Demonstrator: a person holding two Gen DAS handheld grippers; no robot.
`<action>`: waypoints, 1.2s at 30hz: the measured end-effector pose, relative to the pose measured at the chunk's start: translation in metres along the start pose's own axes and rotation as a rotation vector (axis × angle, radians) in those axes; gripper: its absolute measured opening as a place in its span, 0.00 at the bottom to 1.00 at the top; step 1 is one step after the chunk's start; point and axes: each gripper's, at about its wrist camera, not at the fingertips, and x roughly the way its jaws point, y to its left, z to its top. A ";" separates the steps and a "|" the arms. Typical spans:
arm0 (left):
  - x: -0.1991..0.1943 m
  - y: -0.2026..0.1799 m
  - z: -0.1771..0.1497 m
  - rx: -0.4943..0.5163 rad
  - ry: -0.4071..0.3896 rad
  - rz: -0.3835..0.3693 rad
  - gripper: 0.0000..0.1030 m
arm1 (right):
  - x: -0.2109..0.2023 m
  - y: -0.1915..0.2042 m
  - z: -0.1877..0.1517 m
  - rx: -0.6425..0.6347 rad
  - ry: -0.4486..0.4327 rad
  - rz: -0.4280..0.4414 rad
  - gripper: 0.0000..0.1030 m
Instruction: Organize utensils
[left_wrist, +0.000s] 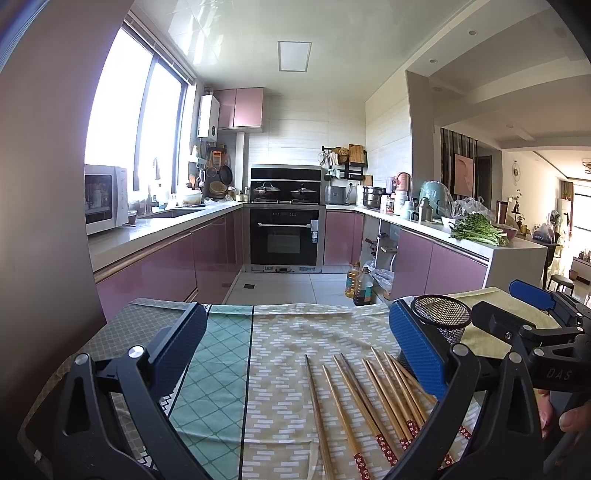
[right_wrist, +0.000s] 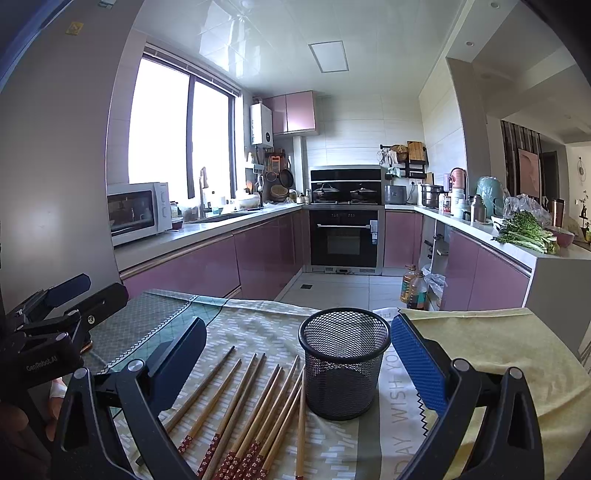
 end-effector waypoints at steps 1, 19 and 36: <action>0.000 0.000 0.000 0.000 -0.001 0.000 0.94 | 0.000 0.000 0.000 0.000 0.000 0.000 0.94; 0.000 0.002 0.002 -0.003 0.000 -0.001 0.94 | 0.000 0.001 -0.001 0.006 0.001 0.005 0.94; 0.000 0.003 0.002 -0.005 0.000 -0.002 0.94 | 0.004 0.001 -0.005 0.011 0.005 0.011 0.94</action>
